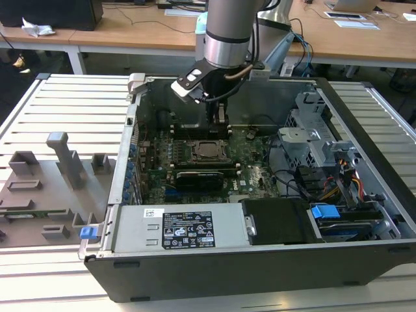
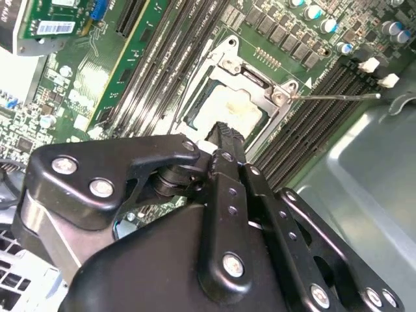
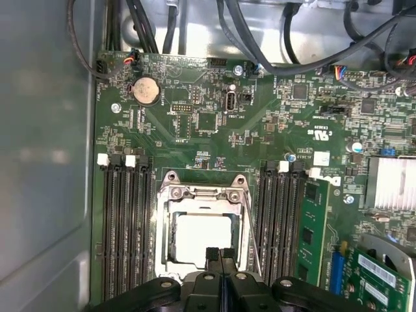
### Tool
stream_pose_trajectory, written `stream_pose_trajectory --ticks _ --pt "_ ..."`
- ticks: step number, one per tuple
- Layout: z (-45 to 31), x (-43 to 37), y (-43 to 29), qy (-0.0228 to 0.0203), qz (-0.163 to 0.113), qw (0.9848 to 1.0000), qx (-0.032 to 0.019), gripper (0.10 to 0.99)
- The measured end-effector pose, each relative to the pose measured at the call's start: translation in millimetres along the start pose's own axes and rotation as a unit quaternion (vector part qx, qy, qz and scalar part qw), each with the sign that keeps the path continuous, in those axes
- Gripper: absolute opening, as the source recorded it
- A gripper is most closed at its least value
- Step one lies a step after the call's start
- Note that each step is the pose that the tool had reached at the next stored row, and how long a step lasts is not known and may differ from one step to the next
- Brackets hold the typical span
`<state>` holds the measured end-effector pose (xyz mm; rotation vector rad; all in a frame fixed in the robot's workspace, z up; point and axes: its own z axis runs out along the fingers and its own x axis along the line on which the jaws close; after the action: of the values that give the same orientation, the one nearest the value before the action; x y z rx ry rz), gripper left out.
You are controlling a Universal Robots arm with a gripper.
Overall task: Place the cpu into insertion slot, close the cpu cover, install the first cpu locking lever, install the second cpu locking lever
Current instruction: 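Close the cpu cover, then install the first cpu locking lever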
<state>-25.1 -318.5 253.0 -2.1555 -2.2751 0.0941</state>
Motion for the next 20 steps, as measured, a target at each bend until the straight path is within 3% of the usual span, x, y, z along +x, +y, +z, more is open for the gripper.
stream_pose_trajectory --ticks 15,20 --pt "-0.1 0.0 0.0 0.0002 0.0 1.0 0.0 0.106" --pt "-0.2 0.0 0.0 -0.0021 -0.04 0.9992 -0.0014 0.106"
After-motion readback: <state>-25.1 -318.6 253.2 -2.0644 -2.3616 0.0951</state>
